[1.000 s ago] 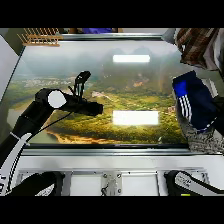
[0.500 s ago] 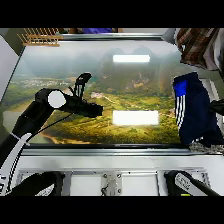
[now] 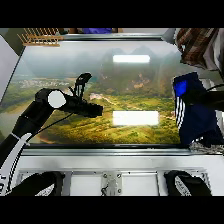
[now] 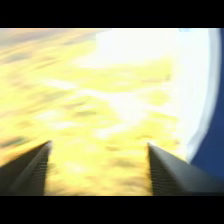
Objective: Fold the clothes and pants, and hang the long-sleeved shirts on hangers.
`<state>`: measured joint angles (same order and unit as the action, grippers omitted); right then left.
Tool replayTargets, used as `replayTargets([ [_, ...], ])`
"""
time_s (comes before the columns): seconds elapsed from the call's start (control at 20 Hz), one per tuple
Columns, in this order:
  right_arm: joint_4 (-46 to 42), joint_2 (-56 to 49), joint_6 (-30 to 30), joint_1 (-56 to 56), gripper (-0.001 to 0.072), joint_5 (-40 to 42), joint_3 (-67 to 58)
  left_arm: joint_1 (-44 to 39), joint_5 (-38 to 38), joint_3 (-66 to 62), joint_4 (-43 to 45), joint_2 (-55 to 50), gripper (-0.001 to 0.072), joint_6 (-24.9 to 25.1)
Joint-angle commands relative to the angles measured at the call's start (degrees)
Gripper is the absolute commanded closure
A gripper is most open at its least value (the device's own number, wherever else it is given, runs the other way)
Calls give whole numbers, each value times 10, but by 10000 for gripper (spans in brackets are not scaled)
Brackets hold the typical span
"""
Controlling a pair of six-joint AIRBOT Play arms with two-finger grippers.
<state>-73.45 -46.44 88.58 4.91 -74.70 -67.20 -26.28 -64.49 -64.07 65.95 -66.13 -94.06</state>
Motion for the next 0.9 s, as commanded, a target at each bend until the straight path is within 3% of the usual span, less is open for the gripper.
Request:
replayTargets([
  [0.0,57,5,-17,-120,494,9,26,0,0,0,0,0,696,0],
  [0.05,57,0,-17,-139,670,10,26,0,1,0,0,0,696,0],
  [0.1,57,-2,-16,-151,707,10,26,0,0,0,0,0,696,0],
  [0.85,58,-4,-16,-160,707,-3,26,0,1,0,0,0,696,0],
])
